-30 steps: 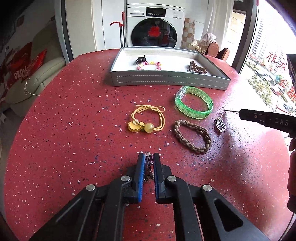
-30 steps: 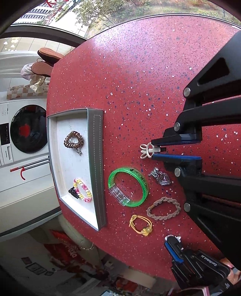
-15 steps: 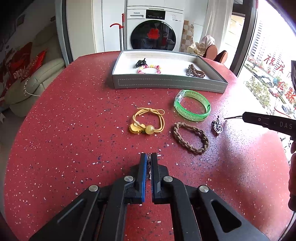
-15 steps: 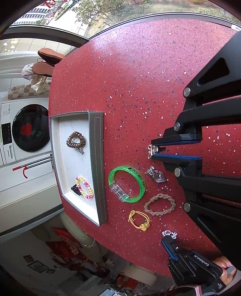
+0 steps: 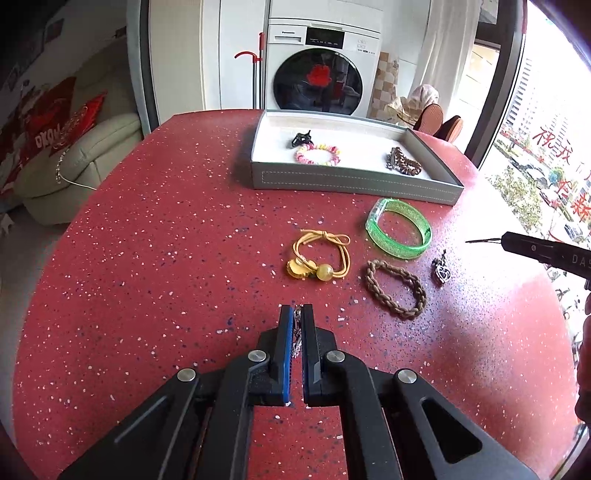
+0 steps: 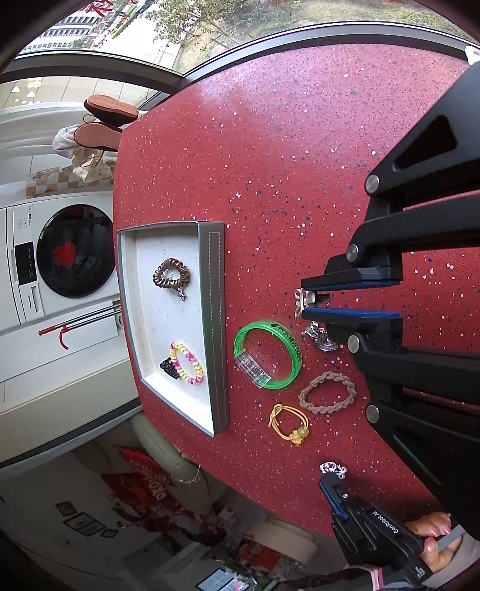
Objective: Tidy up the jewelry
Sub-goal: 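Carry the bunny clip and brooch into the white tray and open both tools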
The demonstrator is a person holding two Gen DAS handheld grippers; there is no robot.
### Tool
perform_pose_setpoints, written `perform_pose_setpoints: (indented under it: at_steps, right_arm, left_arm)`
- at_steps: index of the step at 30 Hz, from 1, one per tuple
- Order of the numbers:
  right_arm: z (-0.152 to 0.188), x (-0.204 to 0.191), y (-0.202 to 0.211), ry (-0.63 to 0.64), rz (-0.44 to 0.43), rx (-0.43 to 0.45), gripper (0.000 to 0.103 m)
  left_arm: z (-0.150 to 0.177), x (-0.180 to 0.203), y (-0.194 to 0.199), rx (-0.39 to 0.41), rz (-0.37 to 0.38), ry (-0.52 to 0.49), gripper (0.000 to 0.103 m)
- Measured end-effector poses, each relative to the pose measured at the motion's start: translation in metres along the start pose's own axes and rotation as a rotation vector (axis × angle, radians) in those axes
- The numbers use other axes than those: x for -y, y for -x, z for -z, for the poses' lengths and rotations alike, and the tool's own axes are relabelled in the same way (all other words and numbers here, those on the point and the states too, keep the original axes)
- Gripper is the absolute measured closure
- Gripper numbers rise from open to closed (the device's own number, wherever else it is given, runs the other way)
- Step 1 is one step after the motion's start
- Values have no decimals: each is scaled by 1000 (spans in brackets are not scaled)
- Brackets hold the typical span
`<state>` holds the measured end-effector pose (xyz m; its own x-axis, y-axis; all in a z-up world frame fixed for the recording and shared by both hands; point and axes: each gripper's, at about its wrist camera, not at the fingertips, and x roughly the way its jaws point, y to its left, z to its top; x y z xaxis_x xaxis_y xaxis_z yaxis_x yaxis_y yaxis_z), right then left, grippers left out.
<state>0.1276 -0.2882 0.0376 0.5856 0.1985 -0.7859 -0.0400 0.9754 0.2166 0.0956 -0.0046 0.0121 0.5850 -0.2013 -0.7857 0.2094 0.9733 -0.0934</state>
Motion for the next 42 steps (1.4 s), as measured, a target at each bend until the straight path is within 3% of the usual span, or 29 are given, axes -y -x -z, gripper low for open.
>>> perform_pose_setpoints:
  at_steps: [14,27,35,42]
  right_arm:
    - [-27,-4,0,12,-17,24,93]
    - [-99,-2,-37,1,-47,29,93]
    - [-137,-12,-75,55,-40,42,94]
    - [-162,-7,-108,39,-40,41,94]
  left_arm:
    - [-36,14,1,44,25,-21,82]
    - [-109,27,-22,92,20,-33,82]
    - [-167,26,-59,97,2,-7,82]
    - [-195,32,-99,88,-37,-36,82]
